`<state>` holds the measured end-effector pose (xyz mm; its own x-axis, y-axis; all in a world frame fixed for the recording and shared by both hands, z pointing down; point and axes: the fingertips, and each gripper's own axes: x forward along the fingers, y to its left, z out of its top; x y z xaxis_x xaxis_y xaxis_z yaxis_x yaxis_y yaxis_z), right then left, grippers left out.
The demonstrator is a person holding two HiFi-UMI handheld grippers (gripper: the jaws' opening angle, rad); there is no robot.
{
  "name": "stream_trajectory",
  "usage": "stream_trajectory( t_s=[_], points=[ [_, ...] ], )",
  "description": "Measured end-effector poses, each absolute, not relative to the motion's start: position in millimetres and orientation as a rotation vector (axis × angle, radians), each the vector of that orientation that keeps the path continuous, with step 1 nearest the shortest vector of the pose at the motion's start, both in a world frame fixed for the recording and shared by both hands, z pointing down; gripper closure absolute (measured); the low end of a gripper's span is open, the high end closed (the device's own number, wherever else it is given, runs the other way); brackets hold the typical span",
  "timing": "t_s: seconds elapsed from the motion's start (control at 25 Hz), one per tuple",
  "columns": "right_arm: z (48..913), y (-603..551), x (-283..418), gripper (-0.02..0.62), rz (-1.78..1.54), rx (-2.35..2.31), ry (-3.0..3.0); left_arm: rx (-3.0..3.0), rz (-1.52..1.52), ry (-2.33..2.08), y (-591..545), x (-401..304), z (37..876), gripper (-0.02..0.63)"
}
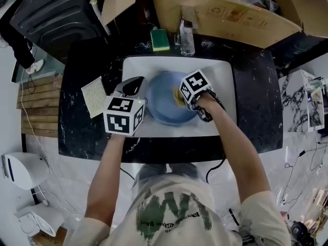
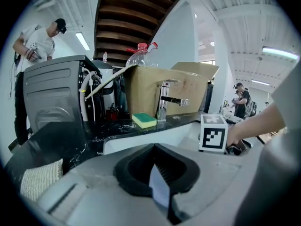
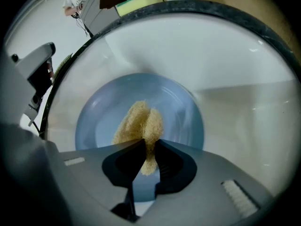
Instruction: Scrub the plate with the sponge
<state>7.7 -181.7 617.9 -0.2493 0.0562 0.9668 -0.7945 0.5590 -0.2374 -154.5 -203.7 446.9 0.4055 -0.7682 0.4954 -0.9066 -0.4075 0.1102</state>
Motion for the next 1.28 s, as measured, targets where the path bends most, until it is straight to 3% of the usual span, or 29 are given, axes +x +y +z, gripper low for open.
stream_trajectory(
  t_s=[0.88,1.28],
  points=[
    [616,-188,37,0.534,0.847,0.581,-1.643,2.226,0.536,-1.523,-202,-148,451,0.607],
    [583,-200,-13,0.534,0.919,0.538,-1.808,2.217,0.531,-1.545,-196,-153,447,0.607]
  ],
)
